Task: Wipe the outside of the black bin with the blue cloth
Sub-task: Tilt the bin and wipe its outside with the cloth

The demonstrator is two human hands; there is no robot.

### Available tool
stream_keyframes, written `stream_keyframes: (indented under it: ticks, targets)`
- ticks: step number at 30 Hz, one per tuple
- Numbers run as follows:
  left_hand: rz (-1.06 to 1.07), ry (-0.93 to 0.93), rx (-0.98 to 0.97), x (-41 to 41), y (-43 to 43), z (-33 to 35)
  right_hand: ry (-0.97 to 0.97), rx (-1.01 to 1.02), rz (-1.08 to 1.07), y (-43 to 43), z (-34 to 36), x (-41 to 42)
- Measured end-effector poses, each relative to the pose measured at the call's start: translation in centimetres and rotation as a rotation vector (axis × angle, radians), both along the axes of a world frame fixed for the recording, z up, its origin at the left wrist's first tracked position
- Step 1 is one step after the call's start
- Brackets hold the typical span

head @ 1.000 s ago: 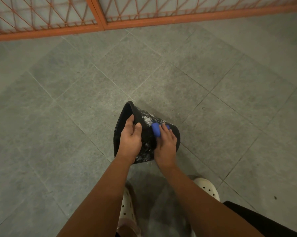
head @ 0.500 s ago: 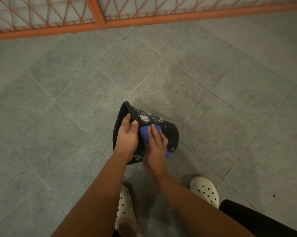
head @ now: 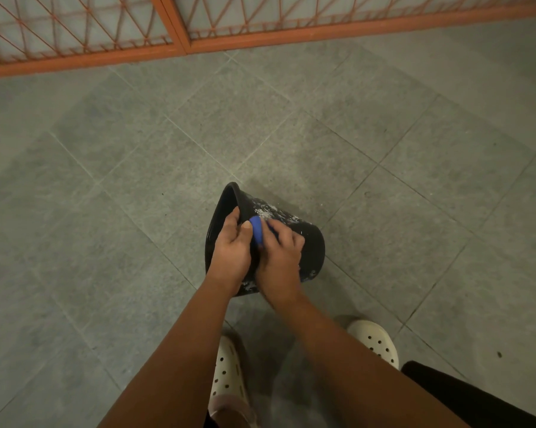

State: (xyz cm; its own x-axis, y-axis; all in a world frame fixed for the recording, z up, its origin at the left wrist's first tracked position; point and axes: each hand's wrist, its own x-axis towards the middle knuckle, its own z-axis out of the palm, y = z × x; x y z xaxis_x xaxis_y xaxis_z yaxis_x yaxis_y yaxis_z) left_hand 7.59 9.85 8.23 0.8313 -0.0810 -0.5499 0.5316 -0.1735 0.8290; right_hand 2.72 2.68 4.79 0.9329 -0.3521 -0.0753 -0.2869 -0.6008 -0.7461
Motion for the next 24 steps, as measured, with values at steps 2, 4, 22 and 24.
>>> stream_keyframes:
  ticks: [2,4,22,24]
  targets:
    - [0.001,-0.004,0.001,-0.1,0.1,0.1,0.026,0.011,-0.011,-1.1,-0.4,0.9]
    - [0.020,0.005,0.005,-0.3,0.3,0.2,0.124,-0.022,-0.065,-2.3,-1.3,0.8]
    - [-0.009,-0.037,0.031,-0.6,0.5,-0.1,-0.012,0.137,-0.167,-1.1,-1.1,-1.4]
    - [-0.022,-0.046,0.024,-0.6,0.5,0.0,-0.072,0.118,-0.094,-0.2,-0.8,-1.1]
